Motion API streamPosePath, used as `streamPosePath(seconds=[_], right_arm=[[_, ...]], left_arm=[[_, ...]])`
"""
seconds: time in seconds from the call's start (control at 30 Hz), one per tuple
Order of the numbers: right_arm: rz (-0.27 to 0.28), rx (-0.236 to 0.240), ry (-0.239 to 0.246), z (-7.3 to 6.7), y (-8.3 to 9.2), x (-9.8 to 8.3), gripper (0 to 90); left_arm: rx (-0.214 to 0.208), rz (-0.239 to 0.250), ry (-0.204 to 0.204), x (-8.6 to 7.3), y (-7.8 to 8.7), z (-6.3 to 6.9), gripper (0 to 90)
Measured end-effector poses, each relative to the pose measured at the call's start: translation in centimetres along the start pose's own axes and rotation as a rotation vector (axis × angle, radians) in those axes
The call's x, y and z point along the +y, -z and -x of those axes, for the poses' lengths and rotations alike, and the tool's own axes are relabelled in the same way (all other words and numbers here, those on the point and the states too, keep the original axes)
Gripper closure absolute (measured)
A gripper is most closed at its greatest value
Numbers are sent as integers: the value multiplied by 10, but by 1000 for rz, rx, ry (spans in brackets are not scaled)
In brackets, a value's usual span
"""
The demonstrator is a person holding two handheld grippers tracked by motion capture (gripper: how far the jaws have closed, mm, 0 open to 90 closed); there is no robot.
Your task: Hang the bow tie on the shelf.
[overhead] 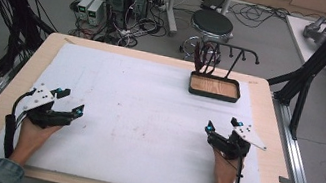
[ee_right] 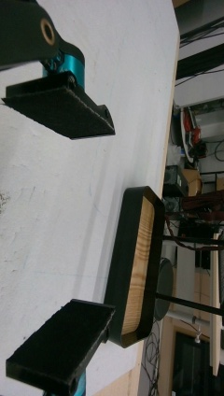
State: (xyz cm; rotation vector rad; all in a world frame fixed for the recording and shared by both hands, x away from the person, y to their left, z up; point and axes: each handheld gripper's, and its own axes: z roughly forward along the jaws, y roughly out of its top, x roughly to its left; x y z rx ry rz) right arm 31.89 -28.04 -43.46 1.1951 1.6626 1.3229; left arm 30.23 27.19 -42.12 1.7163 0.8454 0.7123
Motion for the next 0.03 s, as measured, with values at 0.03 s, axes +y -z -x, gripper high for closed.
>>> streamPosePath(seconds=[0.03], right_arm=[[1, 2, -1, 0, 0, 0, 113]], left_arm=[[-1, -7, -2, 0, 0, 0, 231]])
